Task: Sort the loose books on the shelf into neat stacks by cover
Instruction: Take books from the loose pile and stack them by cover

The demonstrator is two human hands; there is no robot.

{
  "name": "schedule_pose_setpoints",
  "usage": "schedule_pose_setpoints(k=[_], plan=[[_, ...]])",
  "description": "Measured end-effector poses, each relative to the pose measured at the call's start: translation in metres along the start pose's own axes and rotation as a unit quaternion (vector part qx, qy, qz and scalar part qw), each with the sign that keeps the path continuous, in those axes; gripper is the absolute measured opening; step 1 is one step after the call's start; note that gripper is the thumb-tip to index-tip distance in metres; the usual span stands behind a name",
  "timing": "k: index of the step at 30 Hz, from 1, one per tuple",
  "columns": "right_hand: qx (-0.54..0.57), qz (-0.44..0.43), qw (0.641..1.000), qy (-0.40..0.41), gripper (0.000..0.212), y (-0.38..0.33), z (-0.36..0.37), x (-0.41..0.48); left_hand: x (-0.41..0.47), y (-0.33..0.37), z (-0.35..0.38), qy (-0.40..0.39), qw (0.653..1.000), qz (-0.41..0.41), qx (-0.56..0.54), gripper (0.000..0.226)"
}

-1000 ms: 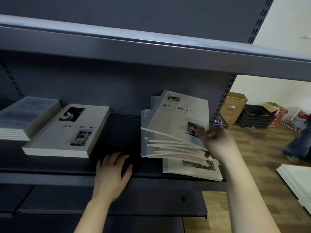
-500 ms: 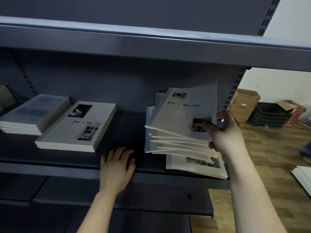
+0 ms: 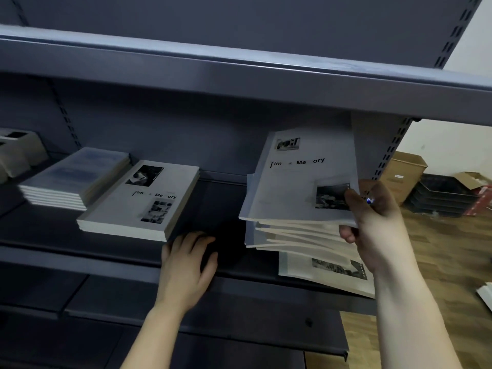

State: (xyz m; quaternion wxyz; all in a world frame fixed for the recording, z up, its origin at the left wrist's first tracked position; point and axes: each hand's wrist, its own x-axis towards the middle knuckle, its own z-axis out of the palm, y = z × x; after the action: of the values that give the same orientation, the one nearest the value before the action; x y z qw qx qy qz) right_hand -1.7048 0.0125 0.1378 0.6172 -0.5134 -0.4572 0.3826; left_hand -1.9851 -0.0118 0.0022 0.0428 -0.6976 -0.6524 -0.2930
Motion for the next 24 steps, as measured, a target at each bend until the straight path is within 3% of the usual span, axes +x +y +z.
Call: schedule_pose_setpoints(k=[9,24], plan=[[0.005,0.032,0.997,-0.068,0.007,0.011,0.097,-0.029,0.007,-0.072,-0.038,0.059,0.998,-0.015,0.005,0.039],[0.012,0.141,0.988,-0.062,0.008,0.086,0.261,-0.068,0.006,-0.238,-0.079,0.059,0.997,-0.042,0.035,0.033]])
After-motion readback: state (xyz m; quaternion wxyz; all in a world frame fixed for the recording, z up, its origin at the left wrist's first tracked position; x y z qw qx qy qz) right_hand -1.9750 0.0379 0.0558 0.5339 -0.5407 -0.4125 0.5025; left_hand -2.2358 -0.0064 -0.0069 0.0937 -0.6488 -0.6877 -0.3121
